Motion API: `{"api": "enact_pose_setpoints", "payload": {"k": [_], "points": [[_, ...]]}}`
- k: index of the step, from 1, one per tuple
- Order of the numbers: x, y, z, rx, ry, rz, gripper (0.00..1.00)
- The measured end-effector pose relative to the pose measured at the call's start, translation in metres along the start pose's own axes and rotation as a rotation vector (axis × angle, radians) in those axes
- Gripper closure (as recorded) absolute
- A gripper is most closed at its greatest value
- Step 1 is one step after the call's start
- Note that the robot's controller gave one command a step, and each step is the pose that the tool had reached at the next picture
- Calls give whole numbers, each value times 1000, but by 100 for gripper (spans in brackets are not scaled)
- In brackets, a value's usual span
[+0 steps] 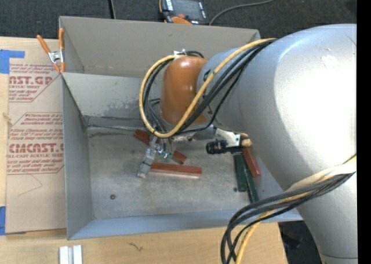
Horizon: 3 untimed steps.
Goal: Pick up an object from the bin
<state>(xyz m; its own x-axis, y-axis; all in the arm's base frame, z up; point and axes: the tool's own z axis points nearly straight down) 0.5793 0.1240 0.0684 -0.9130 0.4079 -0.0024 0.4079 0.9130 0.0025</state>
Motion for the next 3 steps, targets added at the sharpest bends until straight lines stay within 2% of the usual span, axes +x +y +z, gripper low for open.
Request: {"api": "enact_pose_setpoints", "payload": {"k": [1,2,3], "points": [[-30,-101,-12,7,1,30,0],[-28,-96,-12,2,2,23,100],[-12,-82,-126,-1,-4,151,100]]}}
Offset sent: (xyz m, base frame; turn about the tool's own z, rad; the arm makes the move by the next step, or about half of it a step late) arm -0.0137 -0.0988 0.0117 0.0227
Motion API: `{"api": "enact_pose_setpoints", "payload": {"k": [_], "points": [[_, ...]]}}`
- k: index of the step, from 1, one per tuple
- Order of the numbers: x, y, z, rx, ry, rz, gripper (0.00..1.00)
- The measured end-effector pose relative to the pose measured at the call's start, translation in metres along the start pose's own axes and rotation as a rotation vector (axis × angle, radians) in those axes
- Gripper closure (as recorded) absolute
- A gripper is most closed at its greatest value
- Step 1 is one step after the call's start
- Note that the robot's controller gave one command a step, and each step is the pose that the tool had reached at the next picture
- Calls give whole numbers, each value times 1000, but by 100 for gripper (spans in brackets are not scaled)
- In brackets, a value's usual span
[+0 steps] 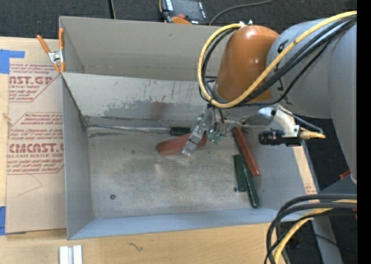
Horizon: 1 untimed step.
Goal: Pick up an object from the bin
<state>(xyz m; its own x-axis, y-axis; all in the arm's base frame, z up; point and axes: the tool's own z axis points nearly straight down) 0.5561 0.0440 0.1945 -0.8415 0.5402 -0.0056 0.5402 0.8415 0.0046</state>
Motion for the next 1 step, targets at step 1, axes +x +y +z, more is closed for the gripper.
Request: {"api": "enact_pose_setpoints", "payload": {"k": [1], "points": [[7,-6,-40,1,2,18,100]]}}
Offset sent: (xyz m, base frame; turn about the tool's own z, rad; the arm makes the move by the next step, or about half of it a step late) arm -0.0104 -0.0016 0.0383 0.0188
